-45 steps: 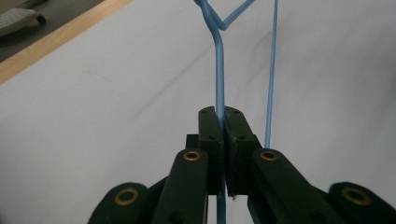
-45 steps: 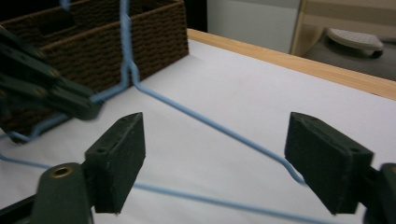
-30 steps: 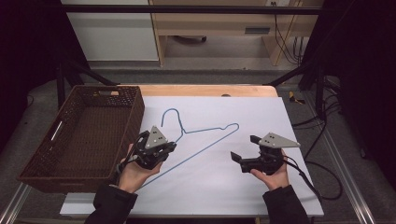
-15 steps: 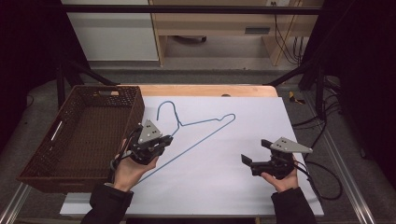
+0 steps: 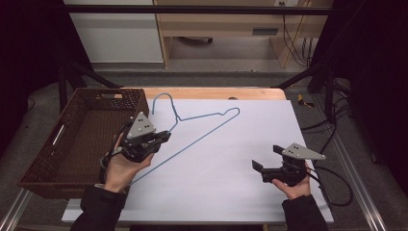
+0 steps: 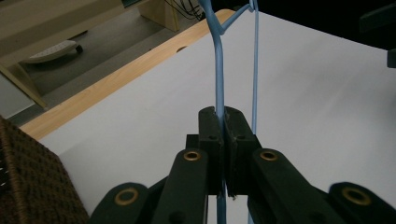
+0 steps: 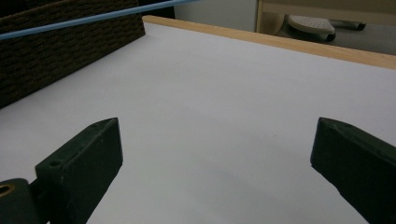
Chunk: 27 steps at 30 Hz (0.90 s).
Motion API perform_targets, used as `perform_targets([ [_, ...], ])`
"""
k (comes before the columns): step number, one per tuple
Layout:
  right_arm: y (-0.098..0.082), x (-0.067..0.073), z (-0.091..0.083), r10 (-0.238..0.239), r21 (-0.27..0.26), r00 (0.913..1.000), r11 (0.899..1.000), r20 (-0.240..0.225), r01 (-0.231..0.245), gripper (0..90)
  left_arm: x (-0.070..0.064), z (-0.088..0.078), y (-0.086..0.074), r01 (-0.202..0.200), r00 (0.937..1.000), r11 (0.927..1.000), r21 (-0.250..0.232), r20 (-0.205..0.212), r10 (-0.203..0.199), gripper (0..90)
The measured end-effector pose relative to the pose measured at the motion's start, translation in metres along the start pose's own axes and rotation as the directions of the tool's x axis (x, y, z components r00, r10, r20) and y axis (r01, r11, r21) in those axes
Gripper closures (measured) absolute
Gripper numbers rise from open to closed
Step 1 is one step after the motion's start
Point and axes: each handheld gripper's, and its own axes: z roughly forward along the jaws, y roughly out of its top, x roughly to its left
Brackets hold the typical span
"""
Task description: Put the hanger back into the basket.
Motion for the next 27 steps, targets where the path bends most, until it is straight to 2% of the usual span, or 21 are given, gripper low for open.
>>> perform_targets([
  [4, 0.000, 0.000, -0.001, 0.003, -0.004, 1.0000, 1.000, 0.001, -0.003, 2.6, 0.008, -0.010, 0.005, -0.015, 0.9997, 0.9999, -0.005, -0.020, 0.015, 87.1],
  [9, 0.001, -0.001, -0.002, -0.002, -0.001, 1.0000, 1.000, 0.003, 0.002, 2.4, 0.023, -0.019, 0.009, 0.011, 0.9991, 0.9999, -0.008, -0.040, -0.011, 87.1],
  [10, 0.001, -0.001, -0.002, 0.001, -0.002, 1.0000, 1.000, 0.002, -0.001, 2.4, 0.027, -0.021, 0.010, 0.002, 0.9988, 1.0000, 0.003, -0.049, -0.002, 87.1],
  [15, 0.001, -0.001, -0.003, 0.004, -0.010, 1.0000, 1.000, 0.003, -0.004, 2.4, 0.041, -0.028, 0.011, 0.013, 0.9978, 0.9999, 0.009, -0.065, -0.012, 87.1],
  [21, 0.001, -0.002, -0.004, 0.001, -0.011, 1.0000, 1.000, 0.007, -0.001, 2.2, 0.058, -0.042, 0.011, 0.045, 0.9959, 0.9987, -0.021, -0.078, -0.047, 87.1],
  [27, 0.002, -0.003, -0.005, 0.001, -0.013, 0.9999, 1.000, 0.010, -0.001, 1.8, 0.070, -0.054, 0.010, 0.051, 0.9926, 0.9984, -0.027, -0.109, -0.053, 87.1],
])
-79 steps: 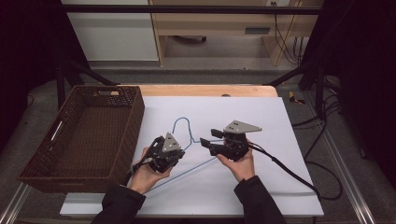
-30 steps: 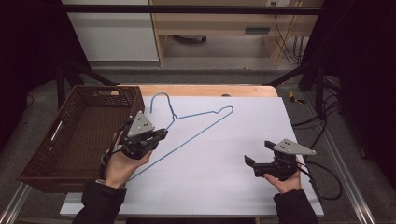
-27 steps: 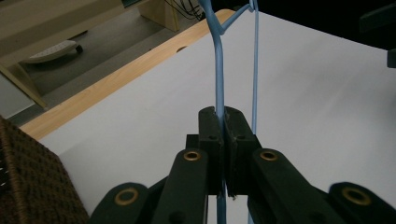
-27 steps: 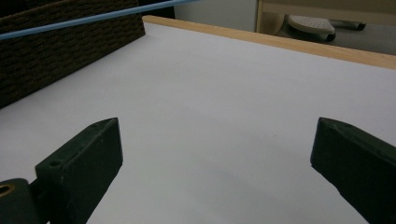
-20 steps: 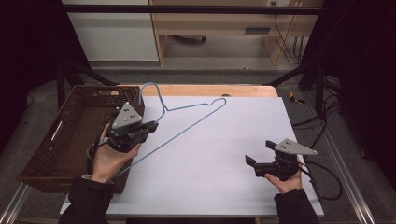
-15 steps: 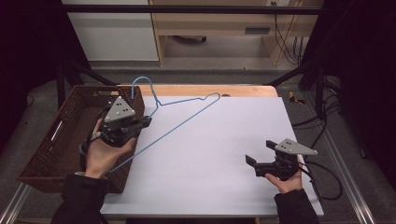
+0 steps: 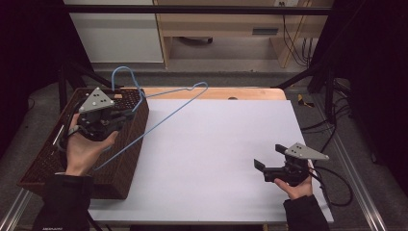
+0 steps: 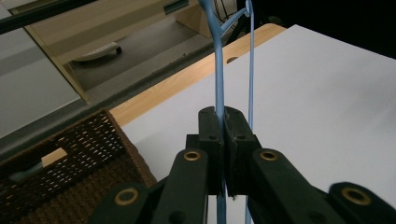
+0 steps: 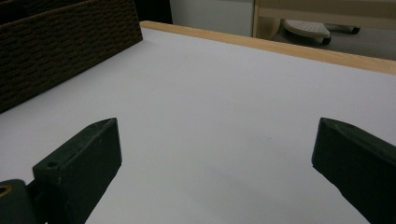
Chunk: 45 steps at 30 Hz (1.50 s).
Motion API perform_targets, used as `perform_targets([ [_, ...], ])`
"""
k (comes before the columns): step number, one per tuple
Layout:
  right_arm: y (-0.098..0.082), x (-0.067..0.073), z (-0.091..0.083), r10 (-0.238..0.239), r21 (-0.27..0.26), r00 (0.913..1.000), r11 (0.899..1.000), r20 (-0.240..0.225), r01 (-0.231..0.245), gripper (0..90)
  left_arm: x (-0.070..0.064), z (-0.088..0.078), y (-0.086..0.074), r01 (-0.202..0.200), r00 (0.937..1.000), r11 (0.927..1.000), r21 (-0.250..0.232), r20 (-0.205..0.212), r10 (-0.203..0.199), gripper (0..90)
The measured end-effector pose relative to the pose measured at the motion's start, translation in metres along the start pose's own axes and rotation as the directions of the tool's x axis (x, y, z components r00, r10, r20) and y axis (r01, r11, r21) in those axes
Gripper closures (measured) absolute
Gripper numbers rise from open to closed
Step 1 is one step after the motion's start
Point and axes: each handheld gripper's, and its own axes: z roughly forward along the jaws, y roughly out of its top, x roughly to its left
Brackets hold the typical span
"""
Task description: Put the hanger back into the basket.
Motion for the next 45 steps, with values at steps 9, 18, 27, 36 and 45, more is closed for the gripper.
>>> perform_targets([
  [9, 0.000, 0.000, 0.000, 0.000, -0.001, 1.0000, 1.000, 0.005, 0.000, 1.7, 0.019, -0.013, -0.005, 0.003, 0.9992, 0.9999, 0.013, -0.039, -0.002, 87.1],
  [18, 0.000, 0.000, 0.000, 0.001, 0.002, 1.0000, 1.000, 0.005, -0.002, 1.7, 0.037, -0.023, -0.014, 0.009, 0.9965, 0.9995, 0.029, -0.083, -0.007, 87.1],
  [27, 0.000, 0.000, 0.001, 0.004, 0.004, 1.0000, 1.000, 0.004, -0.004, 1.7, 0.056, -0.028, -0.025, 0.030, 0.9920, 0.9986, 0.044, -0.124, -0.024, 87.1],
  [36, 0.000, 0.000, 0.001, 0.005, 0.003, 1.0000, 1.000, 0.005, -0.005, 1.7, 0.075, -0.032, -0.037, 0.040, 0.9869, 0.9976, 0.056, -0.158, -0.030, 87.1],
  [45, 0.000, -0.001, 0.001, 0.006, 0.009, 1.0000, 1.000, 0.007, -0.006, 1.7, 0.090, -0.033, -0.050, 0.063, 0.9803, 0.9958, 0.066, -0.191, -0.049, 87.1],
])
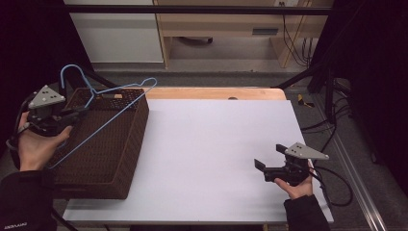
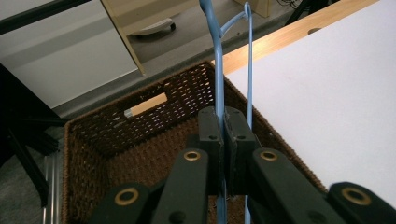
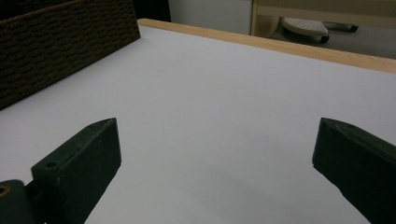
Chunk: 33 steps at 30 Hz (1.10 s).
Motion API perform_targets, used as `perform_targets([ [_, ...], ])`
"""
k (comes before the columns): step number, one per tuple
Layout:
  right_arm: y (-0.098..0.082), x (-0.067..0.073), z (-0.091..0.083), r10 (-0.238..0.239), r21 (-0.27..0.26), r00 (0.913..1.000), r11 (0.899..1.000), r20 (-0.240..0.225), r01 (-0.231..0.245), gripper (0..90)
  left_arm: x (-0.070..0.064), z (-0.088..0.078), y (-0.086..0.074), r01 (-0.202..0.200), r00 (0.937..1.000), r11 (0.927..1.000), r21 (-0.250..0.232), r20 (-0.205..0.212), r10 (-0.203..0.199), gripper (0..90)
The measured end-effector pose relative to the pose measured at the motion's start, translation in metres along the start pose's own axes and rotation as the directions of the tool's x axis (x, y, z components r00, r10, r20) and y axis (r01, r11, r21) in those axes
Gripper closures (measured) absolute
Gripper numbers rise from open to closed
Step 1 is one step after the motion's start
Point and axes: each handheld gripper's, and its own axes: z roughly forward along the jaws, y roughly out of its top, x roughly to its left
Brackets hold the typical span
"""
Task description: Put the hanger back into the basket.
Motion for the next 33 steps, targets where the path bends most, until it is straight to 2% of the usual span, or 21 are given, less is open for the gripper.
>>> perform_targets([
  [5, 0.000, 0.000, 0.000, 0.000, -0.002, 1.0000, 1.000, 0.000, 0.000, 1.7, 0.006, 0.002, -0.006, -0.010, 0.9998, 0.9997, 0.023, -0.017, 0.010, 87.1],
  [6, 0.000, 0.000, 0.000, 0.001, -0.003, 1.0000, 1.000, 0.000, -0.001, 1.7, 0.007, 0.001, -0.008, 0.000, 0.9994, 0.9994, 0.034, -0.034, 0.001, 87.1],
  [7, 0.000, -0.001, 0.000, 0.001, -0.003, 1.0000, 1.000, -0.001, -0.001, 1.7, 0.009, 0.003, -0.009, -0.009, 0.9997, 0.9995, 0.029, -0.024, 0.010, 87.2],
  [9, 0.000, -0.001, 0.000, 0.001, -0.002, 1.0000, 1.000, 0.000, -0.001, 1.7, 0.012, 0.004, -0.011, -0.014, 0.9994, 0.9992, 0.036, -0.031, 0.015, 87.1],
  [21, 0.000, -0.002, -0.001, 0.000, -0.003, 1.0000, 1.000, 0.000, 0.000, 1.7, 0.027, 0.008, -0.024, -0.004, 0.9981, 0.9979, 0.064, -0.061, 0.008, 87.2],
  [33, 0.000, -0.002, -0.001, -0.001, -0.002, 1.0000, 1.000, 0.001, 0.001, 1.7, 0.029, 0.019, -0.040, -0.001, 0.9965, 0.9952, 0.098, -0.083, 0.009, 87.1],
])
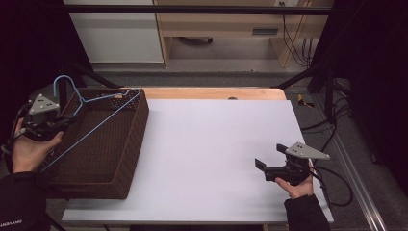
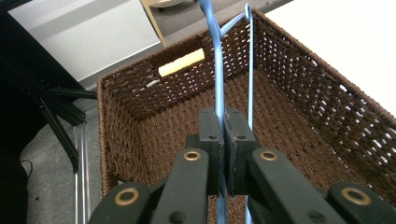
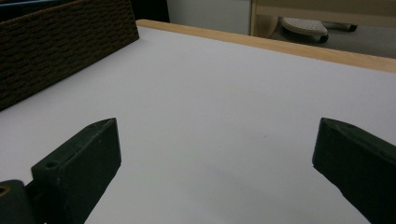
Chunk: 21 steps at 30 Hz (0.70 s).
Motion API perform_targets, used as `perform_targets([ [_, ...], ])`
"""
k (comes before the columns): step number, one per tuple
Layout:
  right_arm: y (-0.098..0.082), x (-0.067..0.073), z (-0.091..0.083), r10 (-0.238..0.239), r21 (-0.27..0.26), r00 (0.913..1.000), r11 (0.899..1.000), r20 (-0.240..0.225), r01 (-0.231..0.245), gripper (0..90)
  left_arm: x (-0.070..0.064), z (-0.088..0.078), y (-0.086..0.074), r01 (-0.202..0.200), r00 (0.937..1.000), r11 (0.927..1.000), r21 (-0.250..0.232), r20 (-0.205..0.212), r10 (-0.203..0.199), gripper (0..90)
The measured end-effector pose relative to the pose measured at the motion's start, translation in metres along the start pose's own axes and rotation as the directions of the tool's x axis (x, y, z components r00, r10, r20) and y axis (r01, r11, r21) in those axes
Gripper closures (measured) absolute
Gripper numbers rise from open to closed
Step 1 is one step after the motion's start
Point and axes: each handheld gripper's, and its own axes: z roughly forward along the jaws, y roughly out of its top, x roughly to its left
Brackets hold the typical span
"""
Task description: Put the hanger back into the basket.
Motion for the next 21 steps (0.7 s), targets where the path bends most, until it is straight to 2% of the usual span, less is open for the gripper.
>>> perform_targets([
  [9, 0.000, 0.000, 0.000, 0.002, 0.001, 1.0000, 1.000, 0.002, -0.002, 1.7, -0.007, 0.022, -0.016, 0.000, 0.9999, 0.9998, 0.022, 0.010, 0.000, 87.1],
  [17, 0.000, 0.000, 0.001, 0.002, 0.003, 1.0000, 1.000, 0.003, -0.002, 1.7, -0.015, 0.041, -0.031, 0.018, 0.9994, 0.9986, 0.050, 0.029, -0.020, 87.1],
  [21, 0.000, 0.001, 0.001, 0.004, 0.003, 1.0000, 1.000, 0.001, -0.004, 1.7, -0.017, 0.050, -0.039, 0.024, 0.9990, 0.9963, 0.083, 0.035, -0.027, 87.0],
])
